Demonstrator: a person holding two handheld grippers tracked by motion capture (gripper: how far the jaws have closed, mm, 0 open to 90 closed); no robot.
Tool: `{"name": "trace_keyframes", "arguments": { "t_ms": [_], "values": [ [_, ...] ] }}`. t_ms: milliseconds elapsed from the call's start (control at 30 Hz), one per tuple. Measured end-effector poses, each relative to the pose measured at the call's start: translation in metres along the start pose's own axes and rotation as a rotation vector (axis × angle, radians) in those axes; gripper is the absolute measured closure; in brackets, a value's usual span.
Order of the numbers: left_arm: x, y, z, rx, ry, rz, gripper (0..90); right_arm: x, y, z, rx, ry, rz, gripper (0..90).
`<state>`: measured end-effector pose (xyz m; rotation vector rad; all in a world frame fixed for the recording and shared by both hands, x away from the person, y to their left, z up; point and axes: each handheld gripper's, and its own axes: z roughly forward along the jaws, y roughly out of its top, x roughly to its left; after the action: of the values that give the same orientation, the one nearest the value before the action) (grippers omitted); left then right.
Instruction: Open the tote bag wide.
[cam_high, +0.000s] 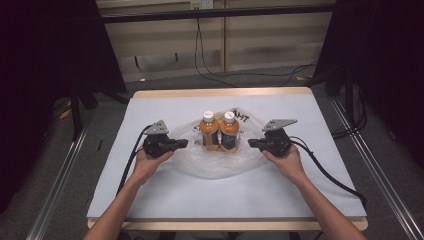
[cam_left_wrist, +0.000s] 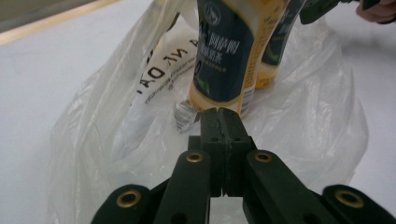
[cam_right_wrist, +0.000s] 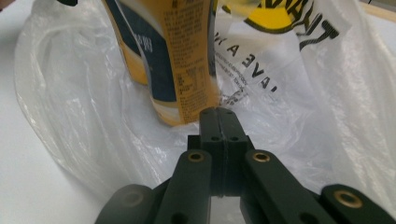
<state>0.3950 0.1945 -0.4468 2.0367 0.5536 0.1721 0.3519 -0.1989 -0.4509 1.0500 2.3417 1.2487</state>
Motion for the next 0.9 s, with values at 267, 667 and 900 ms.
{"name": "trace_keyframes", "arguments": {
  "t_ms": [267, 667, 900],
  "values": [
    [-0.008, 0.006, -0.013, -0.060, 0.017, 0.012, 67.1, 0.003, 0.004, -0.013, -0.093, 0.011, 0.019, 56.8],
    [-0.030, 0.006, -0.024, -0.074, 0.044, 0.022, 31.3, 0.013, 0.003, -0.032, -0.164, -0.021, 0.060, 14.1],
    [-0.039, 0.001, -0.031, -0.081, 0.072, 0.009, 13.7, 0.017, -0.004, -0.048, -0.150, -0.036, 0.055, 7.4]
  ]
}}
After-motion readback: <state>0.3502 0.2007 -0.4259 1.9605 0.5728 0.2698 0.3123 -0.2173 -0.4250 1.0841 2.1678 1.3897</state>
